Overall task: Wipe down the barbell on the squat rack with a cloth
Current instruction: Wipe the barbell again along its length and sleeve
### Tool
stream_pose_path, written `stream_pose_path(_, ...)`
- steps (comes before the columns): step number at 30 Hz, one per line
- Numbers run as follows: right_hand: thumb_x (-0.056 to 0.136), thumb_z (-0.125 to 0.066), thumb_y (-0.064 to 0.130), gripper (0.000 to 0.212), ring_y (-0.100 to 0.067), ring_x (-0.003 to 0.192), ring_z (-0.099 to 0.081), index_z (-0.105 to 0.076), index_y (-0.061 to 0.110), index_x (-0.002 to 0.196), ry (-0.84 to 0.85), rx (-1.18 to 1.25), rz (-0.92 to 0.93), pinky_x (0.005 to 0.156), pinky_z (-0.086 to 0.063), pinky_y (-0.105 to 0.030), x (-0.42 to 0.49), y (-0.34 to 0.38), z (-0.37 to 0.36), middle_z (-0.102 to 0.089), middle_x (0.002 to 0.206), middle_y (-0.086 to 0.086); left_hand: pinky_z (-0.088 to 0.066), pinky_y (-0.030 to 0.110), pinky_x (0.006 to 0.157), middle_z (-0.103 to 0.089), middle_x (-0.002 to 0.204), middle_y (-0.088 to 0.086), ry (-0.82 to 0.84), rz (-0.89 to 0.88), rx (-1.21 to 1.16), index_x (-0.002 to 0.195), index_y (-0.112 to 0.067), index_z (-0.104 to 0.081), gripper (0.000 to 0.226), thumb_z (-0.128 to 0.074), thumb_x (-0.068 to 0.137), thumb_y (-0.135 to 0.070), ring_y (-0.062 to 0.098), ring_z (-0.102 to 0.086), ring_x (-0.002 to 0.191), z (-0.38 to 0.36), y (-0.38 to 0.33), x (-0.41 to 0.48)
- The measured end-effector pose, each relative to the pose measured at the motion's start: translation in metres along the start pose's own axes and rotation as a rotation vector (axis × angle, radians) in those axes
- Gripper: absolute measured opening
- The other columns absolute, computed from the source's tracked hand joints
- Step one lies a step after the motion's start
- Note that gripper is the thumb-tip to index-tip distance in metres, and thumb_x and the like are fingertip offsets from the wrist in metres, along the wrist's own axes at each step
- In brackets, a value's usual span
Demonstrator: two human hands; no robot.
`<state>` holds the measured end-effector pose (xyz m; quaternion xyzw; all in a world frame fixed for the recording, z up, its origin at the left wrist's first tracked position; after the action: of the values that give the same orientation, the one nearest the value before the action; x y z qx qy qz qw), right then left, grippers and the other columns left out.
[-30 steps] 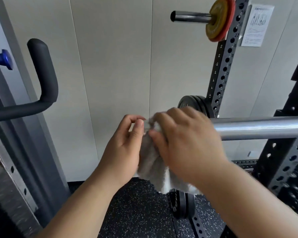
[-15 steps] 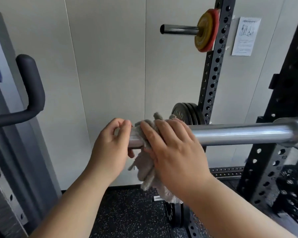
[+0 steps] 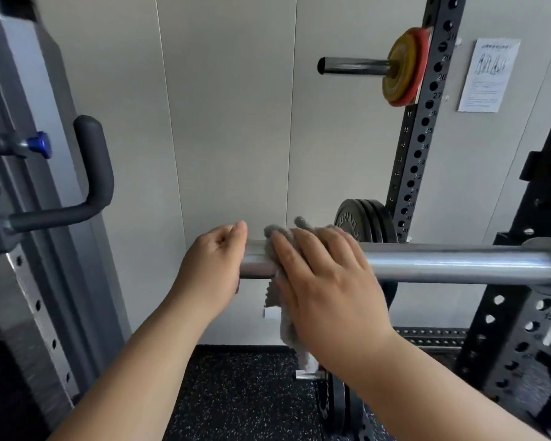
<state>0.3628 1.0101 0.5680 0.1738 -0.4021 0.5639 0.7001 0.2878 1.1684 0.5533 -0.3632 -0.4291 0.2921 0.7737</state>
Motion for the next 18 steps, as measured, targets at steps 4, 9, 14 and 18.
stream_pose_path(4,0.090,-0.061,0.032,0.065,-0.034,0.139,-0.053,-0.054,0.018,0.153,-0.013,0.015,0.056,0.124,-0.036,-0.053,-0.022,-0.001,0.002,-0.057,0.153,-0.007,-0.048,0.042,0.065,-0.053,0.067,-0.002,-0.022,-0.162,-0.078,0.093,-0.026,-0.061,0.034,-0.039,0.101,-0.050,0.017,-0.053,0.064,0.004,-0.004,-0.018)
stream_pose_path(9,0.108,-0.053,0.027,0.033,-0.032,0.119,-0.065,-0.071,0.013,0.133,-0.197,0.031,-0.183,0.109,-0.048,-0.049,-0.030,-0.059,0.029,-0.073,0.128,-0.005,-0.048,0.019,0.083,-0.070,0.096,0.000,0.032,-0.203,-0.167,0.109,-0.035,-0.069,0.032,-0.038,0.104,-0.045,0.018,-0.061,0.090,0.012,-0.005,-0.032)
stream_pose_path(14,0.111,-0.046,0.034,0.038,-0.030,0.125,-0.061,-0.070,0.017,0.134,-0.171,0.054,-0.125,0.112,-0.044,-0.048,-0.002,-0.014,0.011,-0.071,0.132,-0.003,-0.051,0.025,0.081,-0.073,0.090,-0.012,0.025,-0.239,0.095,0.093,-0.027,-0.065,0.037,-0.037,0.102,-0.049,0.008,-0.067,0.090,0.015,-0.048,-0.001)
stream_pose_path(18,0.094,-0.071,0.034,0.063,-0.033,0.136,-0.053,-0.055,0.018,0.153,-0.095,0.044,0.017,0.121,-0.038,-0.051,-0.016,0.001,0.000,-0.058,0.151,-0.004,-0.047,0.037,0.064,-0.066,0.073,-0.006,-0.070,-0.413,0.544,0.083,-0.025,-0.059,0.040,-0.035,0.106,-0.046,0.022,-0.056,0.072,-0.009,-0.065,-0.017)
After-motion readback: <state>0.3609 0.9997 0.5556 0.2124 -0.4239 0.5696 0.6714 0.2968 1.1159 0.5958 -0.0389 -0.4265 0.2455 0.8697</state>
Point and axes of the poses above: each hand's wrist, its own x-axis towards the middle knuckle, its own z-axis out of the back of the hand, y = z × x, the point moved 10 cm from there along x, towards the middle knuckle
